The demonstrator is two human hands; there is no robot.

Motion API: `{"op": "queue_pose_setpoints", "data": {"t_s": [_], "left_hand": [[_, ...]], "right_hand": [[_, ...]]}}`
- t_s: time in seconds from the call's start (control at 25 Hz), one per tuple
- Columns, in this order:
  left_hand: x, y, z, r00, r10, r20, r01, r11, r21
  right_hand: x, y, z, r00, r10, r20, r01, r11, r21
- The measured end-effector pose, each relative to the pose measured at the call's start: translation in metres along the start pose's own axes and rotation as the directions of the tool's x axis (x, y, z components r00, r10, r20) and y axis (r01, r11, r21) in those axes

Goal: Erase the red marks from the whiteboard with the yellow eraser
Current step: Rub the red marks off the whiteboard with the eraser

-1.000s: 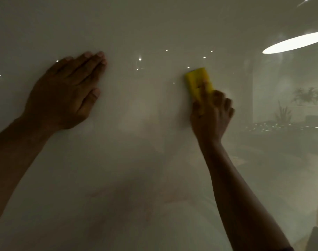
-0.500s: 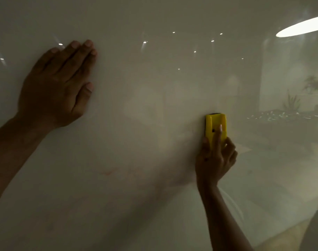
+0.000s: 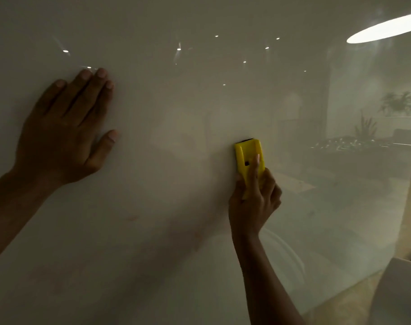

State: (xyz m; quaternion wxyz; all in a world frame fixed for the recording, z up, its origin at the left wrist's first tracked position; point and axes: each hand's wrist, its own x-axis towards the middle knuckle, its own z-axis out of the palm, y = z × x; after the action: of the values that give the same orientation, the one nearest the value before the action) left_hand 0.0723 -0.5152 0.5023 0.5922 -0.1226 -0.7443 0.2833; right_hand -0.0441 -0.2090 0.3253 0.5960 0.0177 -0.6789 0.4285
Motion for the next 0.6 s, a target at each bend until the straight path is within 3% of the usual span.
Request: {"op": "queue_pose_setpoints", "data": {"t_s": [0.04,0.08,0.12,0.16,0.2,0.24,0.28,0.32,0.36,0.4,0.44,0.48,0.52,0.56,0.6], "left_hand": [[-0.001,0.0,0.001,1.0,-0.001,0.002,0.001,1.0,-0.001],[0.0,-0.001,0.002,1.0,0.0,0.004,0.0,1.0,-0.001],[0.0,-0.001,0.002,1.0,0.006,0.005,-0.006,1.0,-0.003],[0.002,-0.002,0.001,1.0,0.026,0.008,-0.026,1.0,-0.007],[0.004,-0.002,0.001,0.997,0.069,0.024,-0.068,0.998,-0.015],[0.007,0.001,0.0,0.989,0.134,0.055,-0.133,0.991,-0.03],[0.008,0.006,-0.001,0.975,0.203,0.088,-0.199,0.979,-0.049],[0.008,0.016,-0.001,0.963,0.246,0.109,-0.241,0.969,-0.061],[0.007,0.025,-0.001,0.96,0.257,0.114,-0.252,0.966,-0.057],[0.006,0.032,0.0,0.964,0.244,0.106,-0.241,0.97,-0.04],[0.005,0.036,0.002,0.97,0.225,0.095,-0.224,0.974,-0.022],[0.005,0.037,0.002,0.973,0.215,0.09,-0.214,0.977,-0.011],[0.004,0.038,0.002,0.973,0.212,0.088,-0.212,0.977,-0.01],[0.005,0.037,0.003,0.973,0.213,0.084,-0.213,0.977,-0.012],[0.005,0.036,0.002,0.974,0.213,0.079,-0.213,0.977,-0.011]], "right_hand": [[-0.007,-0.004,0.003,0.997,0.071,-0.037,-0.071,0.997,-0.004],[-0.021,-0.013,0.007,0.999,-0.004,-0.04,0.004,1.0,0.019],[-0.046,-0.024,0.012,0.979,-0.205,0.017,0.203,0.975,0.087],[-0.076,-0.031,0.013,0.87,-0.488,0.072,0.472,0.865,0.168],[-0.1,-0.031,0.01,0.698,-0.708,0.108,0.672,0.699,0.244],[-0.11,-0.022,0.007,0.552,-0.819,0.16,0.77,0.574,0.281],[-0.108,-0.004,0.004,0.514,-0.835,0.195,0.783,0.55,0.291],[-0.101,0.014,0.001,0.604,-0.773,0.195,0.733,0.634,0.246],[-0.092,0.032,-0.004,0.777,-0.606,0.169,0.583,0.795,0.169],[-0.082,0.046,-0.01,0.942,-0.313,0.122,0.305,0.949,0.083],[-0.075,0.054,-0.013,0.998,0.013,0.056,-0.014,1.0,0.017],[-0.075,0.057,-0.011,0.978,0.207,0.007,-0.206,0.978,-0.029],[-0.081,0.053,-0.007,0.964,0.264,-0.015,-0.264,0.963,-0.061],[-0.089,0.045,-0.004,0.982,0.19,0.004,-0.189,0.98,-0.063],[-0.099,0.034,-0.005,0.997,-0.011,0.07,0.012,1.0,-0.017]]}}
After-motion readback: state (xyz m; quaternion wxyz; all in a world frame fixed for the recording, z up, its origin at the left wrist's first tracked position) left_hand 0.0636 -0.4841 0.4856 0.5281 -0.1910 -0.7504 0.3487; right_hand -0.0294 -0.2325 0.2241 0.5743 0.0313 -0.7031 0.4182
